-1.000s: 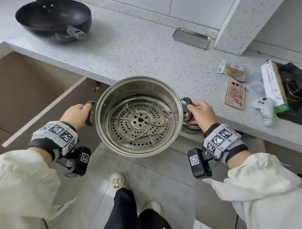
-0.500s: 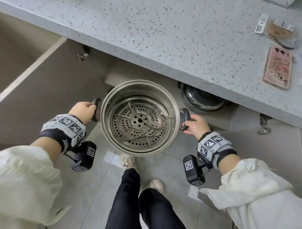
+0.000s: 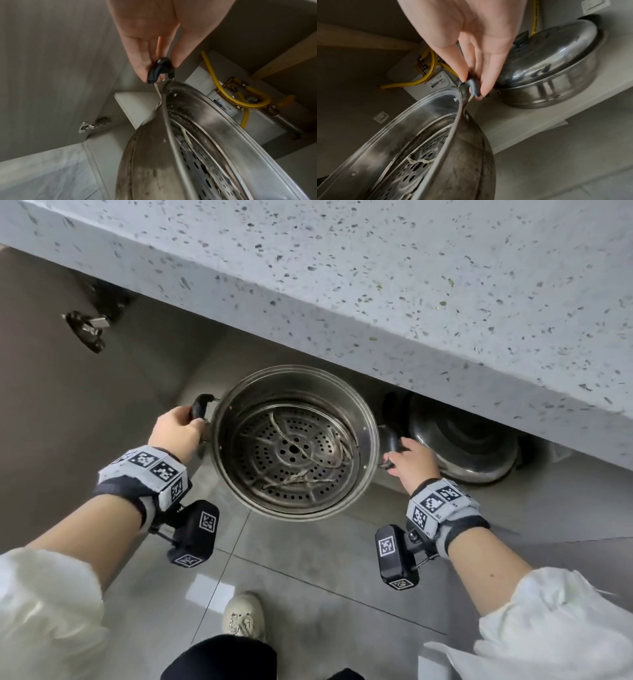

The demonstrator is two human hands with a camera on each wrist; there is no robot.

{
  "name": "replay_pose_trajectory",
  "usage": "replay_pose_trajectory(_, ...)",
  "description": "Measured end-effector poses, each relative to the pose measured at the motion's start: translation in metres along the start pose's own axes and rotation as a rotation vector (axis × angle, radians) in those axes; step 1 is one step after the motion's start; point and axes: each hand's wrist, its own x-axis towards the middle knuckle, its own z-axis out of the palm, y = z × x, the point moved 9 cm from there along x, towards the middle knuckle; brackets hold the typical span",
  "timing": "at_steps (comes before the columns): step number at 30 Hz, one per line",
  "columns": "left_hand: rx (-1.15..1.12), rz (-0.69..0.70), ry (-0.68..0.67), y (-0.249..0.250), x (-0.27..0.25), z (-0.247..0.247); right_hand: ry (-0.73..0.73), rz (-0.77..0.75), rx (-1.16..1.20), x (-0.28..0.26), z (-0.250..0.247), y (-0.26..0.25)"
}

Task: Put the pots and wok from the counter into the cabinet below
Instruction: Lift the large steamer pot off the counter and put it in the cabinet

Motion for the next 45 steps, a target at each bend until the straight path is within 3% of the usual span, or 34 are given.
replay_pose_trajectory(9, -0.069, 0.116, 0.073, -0.003, 0.071, 0.047, 0.078, -0.136, -0.021, 0.081, 0.012, -0.008)
replay_pose_trajectory(18, -0.055, 0.272, 0.002, 0.022, 0.131, 0.055, 0.172, -0.265, -0.113, 0.133, 0.009, -0.042)
replay_pose_trajectory(25, -0.005, 0.453, 0.038, 0.044, 0.152, 0.070, 0.162, -0.254, 0.119, 0.168, 0.013, -0.042)
replay_pose_trajectory(28, 0.012, 0.467, 0.066, 0.048, 0.161, 0.074, 0.152, -0.245, 0.197, 0.174, 0.014, -0.044)
replay_pose_trajectory(31, 0.048, 0.459, 0.086, 0.053, 0.169, 0.078, 0.165, -0.229, 0.250, 0.176, 0.016, -0.045)
replay_pose_trajectory(37, 0.190, 0.185, 0.017, 0.037, 0.154, 0.066, 0.119, -0.085, 0.140, 0.148, 0.024, -0.034)
replay_pose_trajectory(41, 0.153, 0.098, -0.111, 0.028, 0.103, 0.056, -0.115, 0.053, 0.045, 0.088, 0.035, -0.027)
replay_pose_trajectory(45, 0.079, 0.064, -0.230, 0.041, 0.036, 0.049, -0.317, 0.023, -0.110, 0.024, 0.044, -0.041)
